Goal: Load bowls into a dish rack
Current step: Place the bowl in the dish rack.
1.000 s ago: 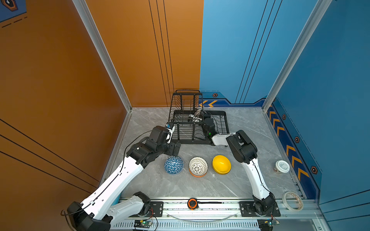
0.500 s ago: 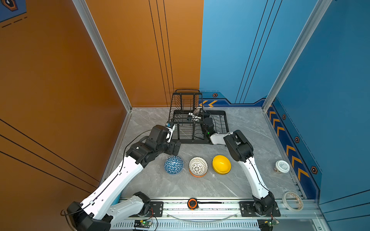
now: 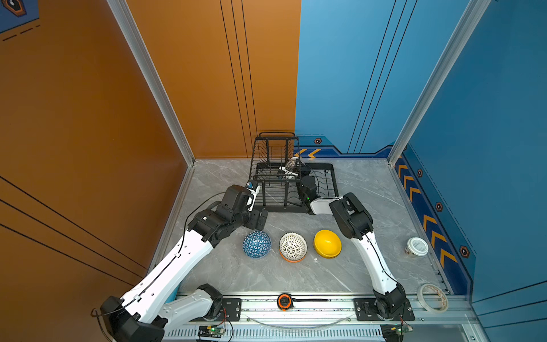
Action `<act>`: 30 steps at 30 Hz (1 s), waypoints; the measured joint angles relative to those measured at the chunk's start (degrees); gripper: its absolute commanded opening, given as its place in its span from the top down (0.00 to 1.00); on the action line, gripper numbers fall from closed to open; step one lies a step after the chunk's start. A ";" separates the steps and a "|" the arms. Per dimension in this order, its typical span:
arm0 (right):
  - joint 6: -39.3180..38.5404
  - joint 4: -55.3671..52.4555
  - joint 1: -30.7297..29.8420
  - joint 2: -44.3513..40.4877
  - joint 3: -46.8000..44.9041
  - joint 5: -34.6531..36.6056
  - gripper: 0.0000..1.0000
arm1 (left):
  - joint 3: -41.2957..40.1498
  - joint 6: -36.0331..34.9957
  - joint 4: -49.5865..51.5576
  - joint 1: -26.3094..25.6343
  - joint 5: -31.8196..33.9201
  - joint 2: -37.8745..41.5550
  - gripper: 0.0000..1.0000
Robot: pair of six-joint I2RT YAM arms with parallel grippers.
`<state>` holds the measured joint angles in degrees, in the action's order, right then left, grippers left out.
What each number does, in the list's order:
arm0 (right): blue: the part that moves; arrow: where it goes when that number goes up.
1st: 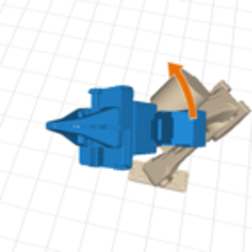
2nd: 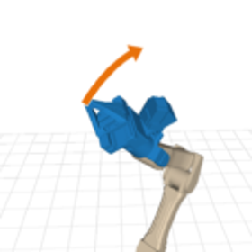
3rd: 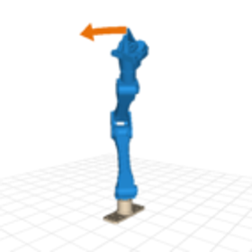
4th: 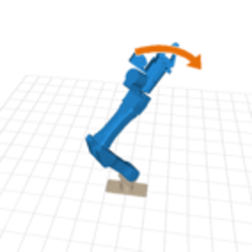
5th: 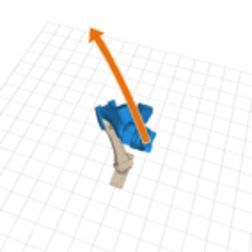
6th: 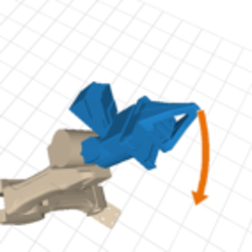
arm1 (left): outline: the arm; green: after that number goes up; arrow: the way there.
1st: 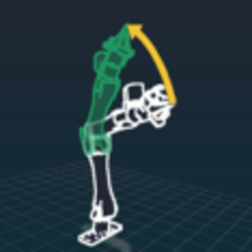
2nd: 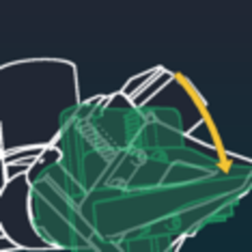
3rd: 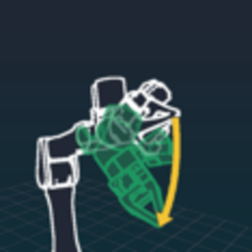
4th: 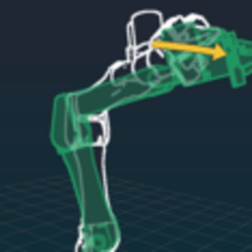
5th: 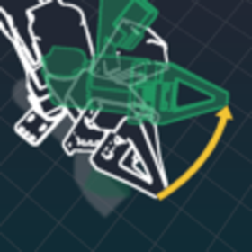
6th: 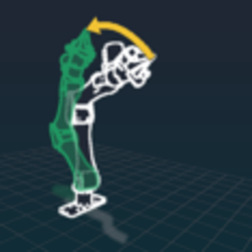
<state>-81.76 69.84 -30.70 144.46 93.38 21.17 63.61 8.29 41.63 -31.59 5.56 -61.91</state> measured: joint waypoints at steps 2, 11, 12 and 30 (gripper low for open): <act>-0.35 1.88 0.02 0.00 0.00 0.02 1.00 | 0.00 0.00 0.00 -0.09 0.02 -0.15 0.02; -0.28 0.00 0.02 -1.81 -3.80 -0.37 1.00 | 0.02 -0.22 0.00 -0.35 0.42 -0.15 0.02; -0.07 -1.03 0.07 -2.19 -4.55 -0.48 1.00 | 0.02 -0.37 0.00 -0.35 0.42 -0.15 0.02; 6.64 -13.90 -0.15 -8.46 -9.57 -4.87 1.00 | 0.00 -0.39 0.00 -0.35 0.83 1.31 0.02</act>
<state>-75.11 55.94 -30.85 136.00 83.81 16.29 63.61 7.90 41.63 -31.94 6.39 -60.60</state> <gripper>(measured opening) 0.070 0.978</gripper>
